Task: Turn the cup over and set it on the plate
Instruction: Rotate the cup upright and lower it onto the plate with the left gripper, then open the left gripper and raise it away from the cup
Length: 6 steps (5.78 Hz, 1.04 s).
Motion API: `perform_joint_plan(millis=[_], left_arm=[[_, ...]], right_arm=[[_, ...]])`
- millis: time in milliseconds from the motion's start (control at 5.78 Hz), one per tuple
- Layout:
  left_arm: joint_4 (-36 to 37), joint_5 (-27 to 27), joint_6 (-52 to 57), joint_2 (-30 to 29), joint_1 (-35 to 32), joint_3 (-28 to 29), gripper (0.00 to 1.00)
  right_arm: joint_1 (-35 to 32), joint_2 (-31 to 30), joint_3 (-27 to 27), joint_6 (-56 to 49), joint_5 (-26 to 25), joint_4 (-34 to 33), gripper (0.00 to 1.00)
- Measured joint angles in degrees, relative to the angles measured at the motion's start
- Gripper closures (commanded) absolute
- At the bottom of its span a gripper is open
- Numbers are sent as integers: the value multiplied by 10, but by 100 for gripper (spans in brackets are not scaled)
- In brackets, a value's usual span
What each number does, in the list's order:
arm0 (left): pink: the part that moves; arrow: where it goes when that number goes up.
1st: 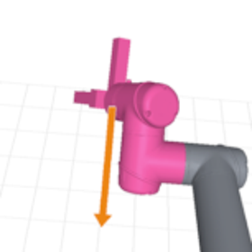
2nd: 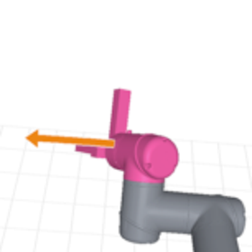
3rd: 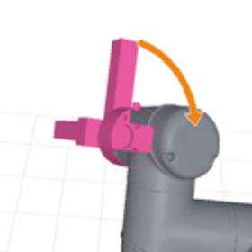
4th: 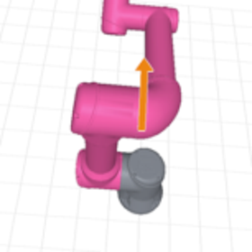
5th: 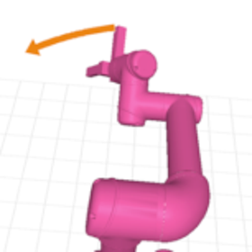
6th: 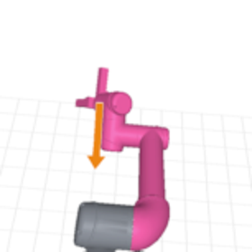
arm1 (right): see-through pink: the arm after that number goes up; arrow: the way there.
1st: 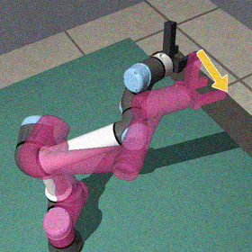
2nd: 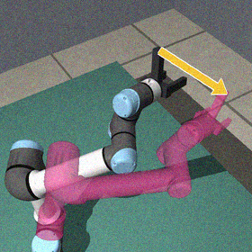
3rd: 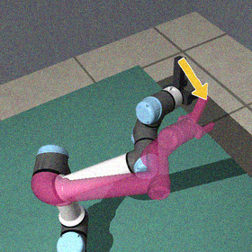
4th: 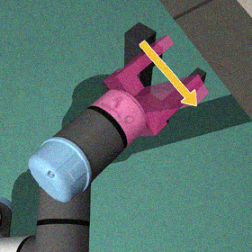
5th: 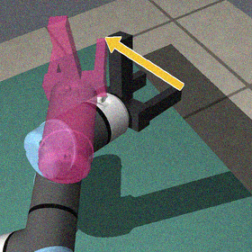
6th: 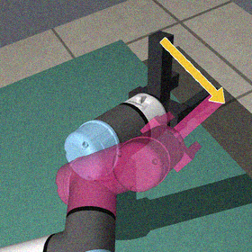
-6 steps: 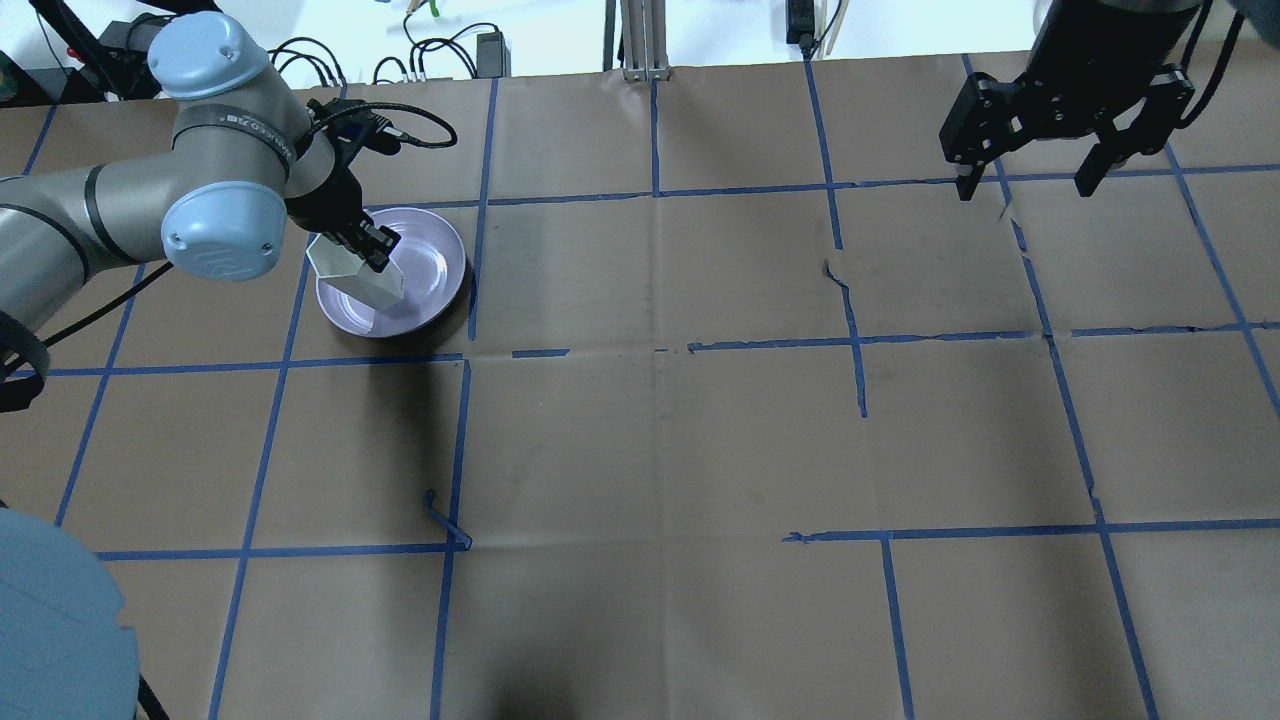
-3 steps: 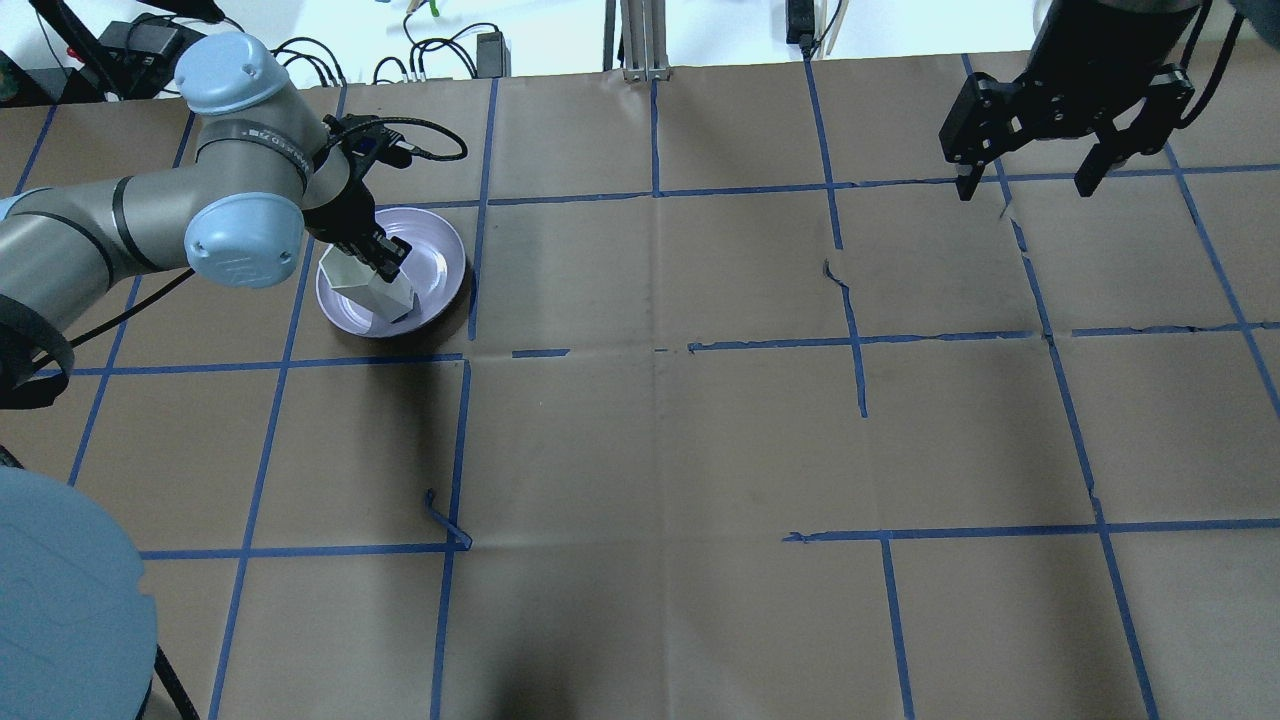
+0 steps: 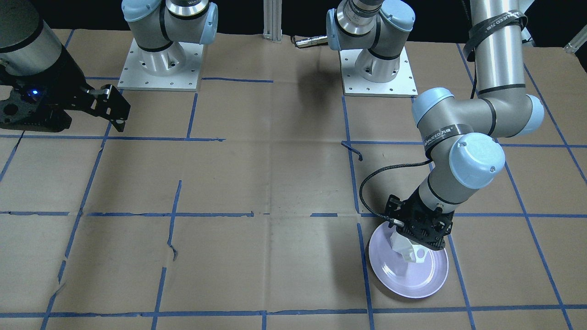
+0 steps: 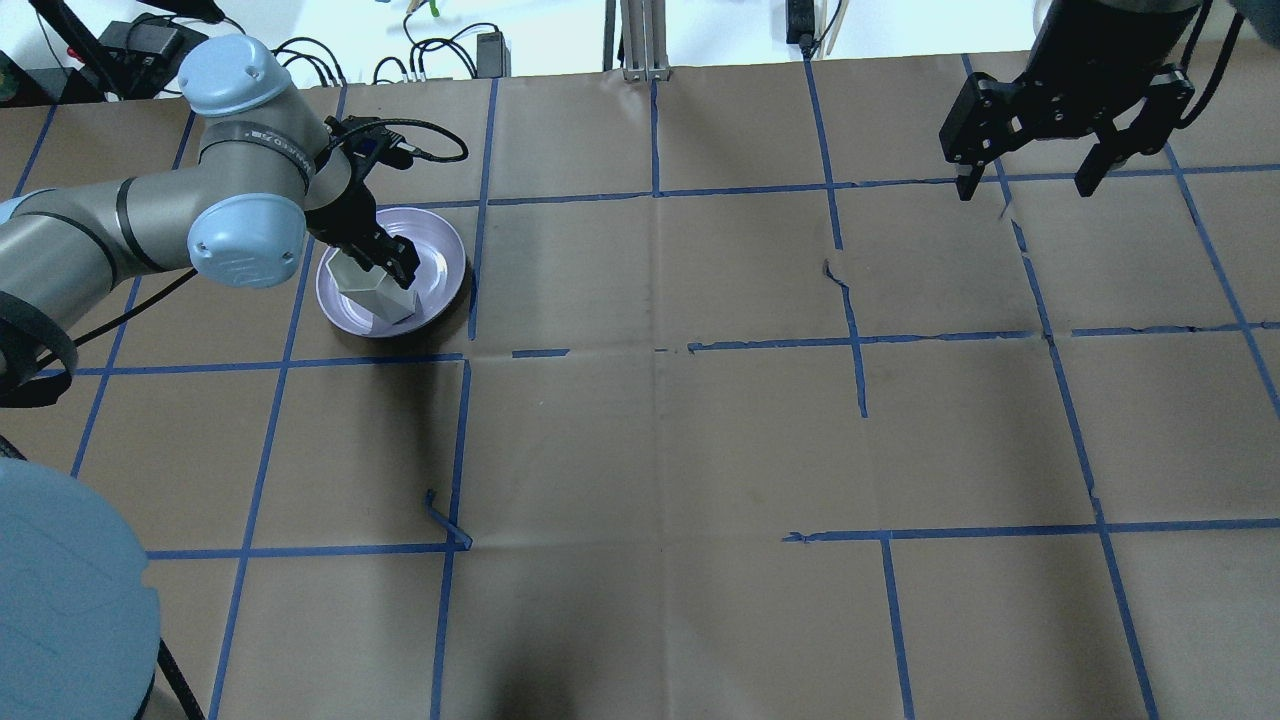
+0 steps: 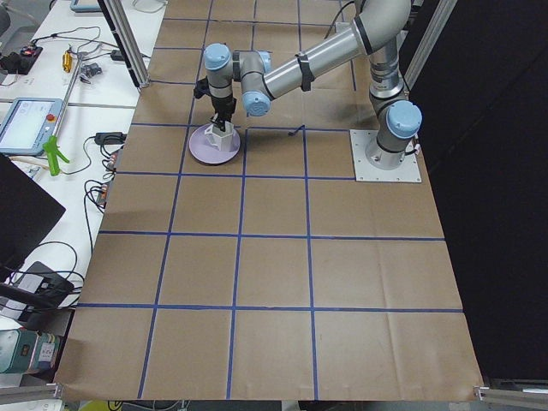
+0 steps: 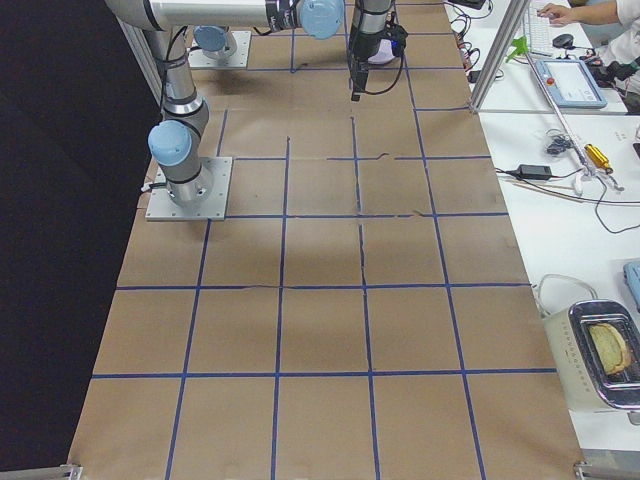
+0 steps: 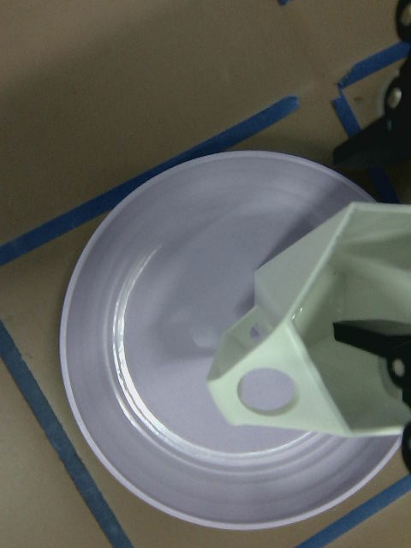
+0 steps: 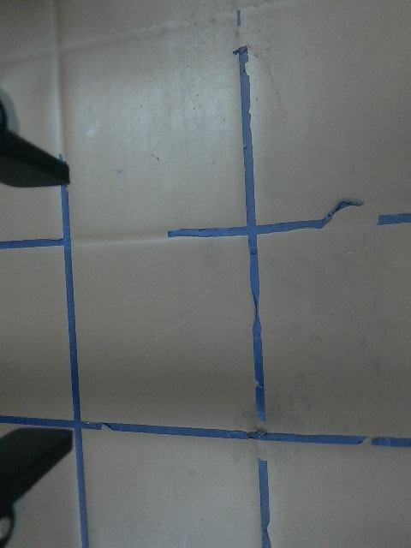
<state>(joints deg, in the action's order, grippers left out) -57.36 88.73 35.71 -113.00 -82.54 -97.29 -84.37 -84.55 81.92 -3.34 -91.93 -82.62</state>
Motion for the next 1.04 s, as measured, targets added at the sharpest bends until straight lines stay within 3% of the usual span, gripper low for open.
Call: perform_joint_plan(millis=[519,1038], left_arm=[[-37,1,-56,47,-17,18,1],[-230,17,-218,122,-70,102,1]], right_arm=[[0,0,0,0,0,0,0],[0,0,0,0,0,0,0]])
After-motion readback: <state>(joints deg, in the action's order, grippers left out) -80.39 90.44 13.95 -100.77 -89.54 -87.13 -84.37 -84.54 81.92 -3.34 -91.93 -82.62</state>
